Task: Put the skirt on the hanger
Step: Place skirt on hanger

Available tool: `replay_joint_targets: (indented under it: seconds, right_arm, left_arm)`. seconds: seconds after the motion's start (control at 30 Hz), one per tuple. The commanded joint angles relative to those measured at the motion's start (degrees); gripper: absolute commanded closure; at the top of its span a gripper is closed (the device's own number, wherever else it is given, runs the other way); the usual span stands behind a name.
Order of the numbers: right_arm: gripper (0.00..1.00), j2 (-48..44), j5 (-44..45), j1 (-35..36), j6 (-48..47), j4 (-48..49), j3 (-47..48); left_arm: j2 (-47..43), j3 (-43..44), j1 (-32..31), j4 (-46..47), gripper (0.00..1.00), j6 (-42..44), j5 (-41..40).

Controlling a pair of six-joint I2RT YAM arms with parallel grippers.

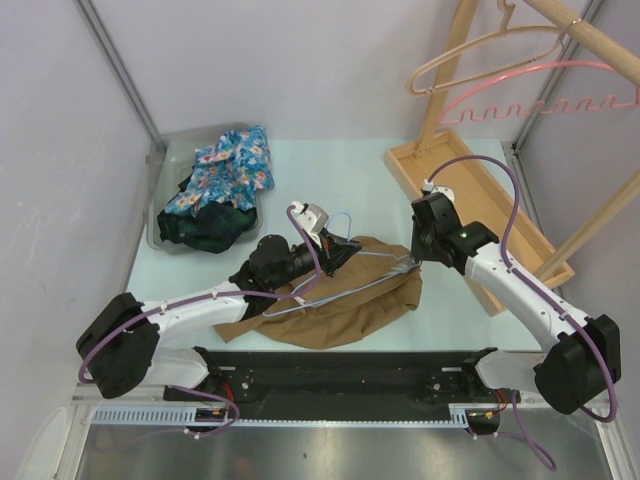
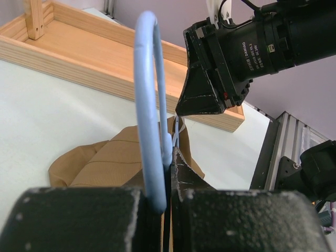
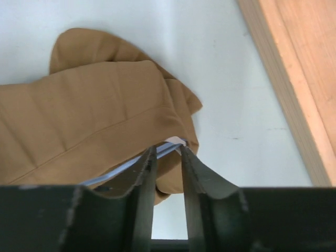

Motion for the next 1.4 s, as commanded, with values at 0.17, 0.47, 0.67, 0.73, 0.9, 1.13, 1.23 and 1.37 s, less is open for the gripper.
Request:
replay_joint_targets:
  seconds: [0.17,0.47,0.67,0.73,0.9,1.13,1.23,1.37]
  right_arm:
    - [0.68,0.63,3.57,-0.69,0.65,-0.49,-0.42]
    - [0.75,3.00,0.58,-2.89,0.56,4.08,-3.49]
    - [0.86,3.27,0.31,-3.33,0.73,6.80,-3.85]
    - [0.95,3.18,0.23,-3.33,0.99,7.33,-3.85]
    - [1.00,2.48,0.40,-3.33,0.91,7.16,-3.85]
    - [1.00,-0.86,0.05,-3.33,1.52,6.81,-3.67]
    - [1.00,-1.48,-0.65,-3.42,1.79,6.72,-3.23]
    - [1.00,-1.48,-2.14,-3.42,1.97,7.24,-2.79]
  left_arm:
    - [0.78,2.64,-0.53,2.84,1.00,-0.55,-0.19]
    - [0.34,2.55,-0.53,2.57,1.00,0.06,-0.46]
    - [0.25,2.64,-0.53,2.40,1.00,0.50,-0.46]
    - [0.08,2.64,-0.53,2.40,1.00,0.68,-0.37]
    - [0.16,2.64,-0.53,2.13,1.00,0.94,-0.20]
    - [0.07,2.55,-0.53,2.13,1.00,1.03,0.33]
    - [0.16,2.47,-0.53,2.57,1.00,0.94,0.95]
    - [0.08,2.29,-0.62,3.10,1.00,0.59,1.74]
